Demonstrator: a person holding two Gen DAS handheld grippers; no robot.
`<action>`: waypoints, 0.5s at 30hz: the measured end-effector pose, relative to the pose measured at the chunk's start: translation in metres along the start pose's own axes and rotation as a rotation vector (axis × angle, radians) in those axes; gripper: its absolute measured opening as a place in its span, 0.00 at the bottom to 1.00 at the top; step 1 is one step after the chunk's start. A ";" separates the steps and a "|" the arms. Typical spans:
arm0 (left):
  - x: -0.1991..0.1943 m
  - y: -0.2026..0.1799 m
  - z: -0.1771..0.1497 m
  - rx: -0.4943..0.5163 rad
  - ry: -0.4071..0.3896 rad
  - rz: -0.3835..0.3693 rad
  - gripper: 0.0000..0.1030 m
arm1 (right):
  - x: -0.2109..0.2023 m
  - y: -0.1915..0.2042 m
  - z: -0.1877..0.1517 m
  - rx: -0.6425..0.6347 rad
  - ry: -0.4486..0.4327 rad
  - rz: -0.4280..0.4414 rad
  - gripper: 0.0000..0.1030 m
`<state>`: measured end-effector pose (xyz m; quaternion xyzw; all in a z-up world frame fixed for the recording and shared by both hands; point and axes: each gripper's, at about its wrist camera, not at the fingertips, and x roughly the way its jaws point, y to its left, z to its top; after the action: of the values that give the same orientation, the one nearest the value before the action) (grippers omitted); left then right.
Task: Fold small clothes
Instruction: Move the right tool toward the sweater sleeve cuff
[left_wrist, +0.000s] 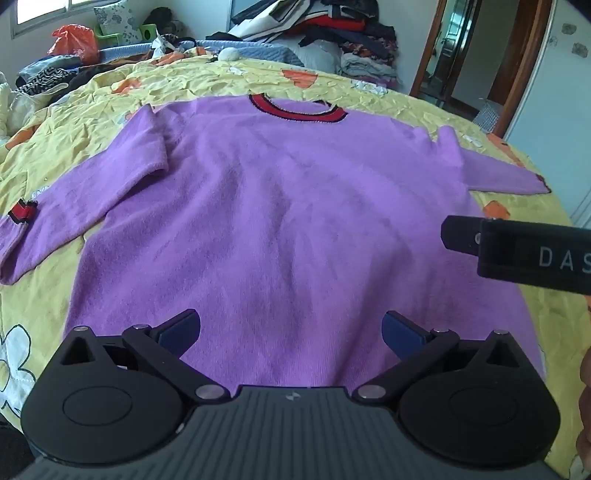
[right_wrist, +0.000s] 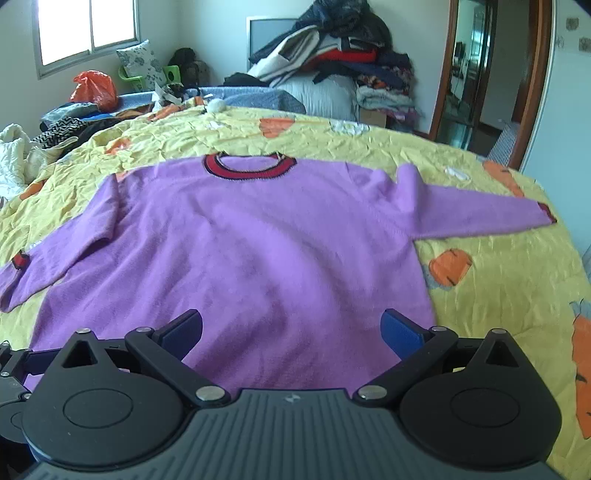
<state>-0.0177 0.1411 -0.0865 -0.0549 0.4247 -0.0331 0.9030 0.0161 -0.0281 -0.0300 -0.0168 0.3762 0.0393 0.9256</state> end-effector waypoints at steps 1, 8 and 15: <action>0.002 -0.001 0.001 0.000 0.003 0.005 1.00 | 0.003 -0.002 0.000 0.005 0.009 0.006 1.00; 0.018 -0.006 0.002 0.002 0.027 0.018 1.00 | 0.022 -0.010 -0.004 0.035 0.058 0.015 1.00; 0.028 -0.009 0.003 0.009 0.037 0.051 1.00 | 0.035 -0.013 -0.008 0.037 0.095 0.015 1.00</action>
<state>0.0023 0.1298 -0.1048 -0.0395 0.4427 -0.0128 0.8957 0.0368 -0.0393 -0.0601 0.0011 0.4207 0.0383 0.9064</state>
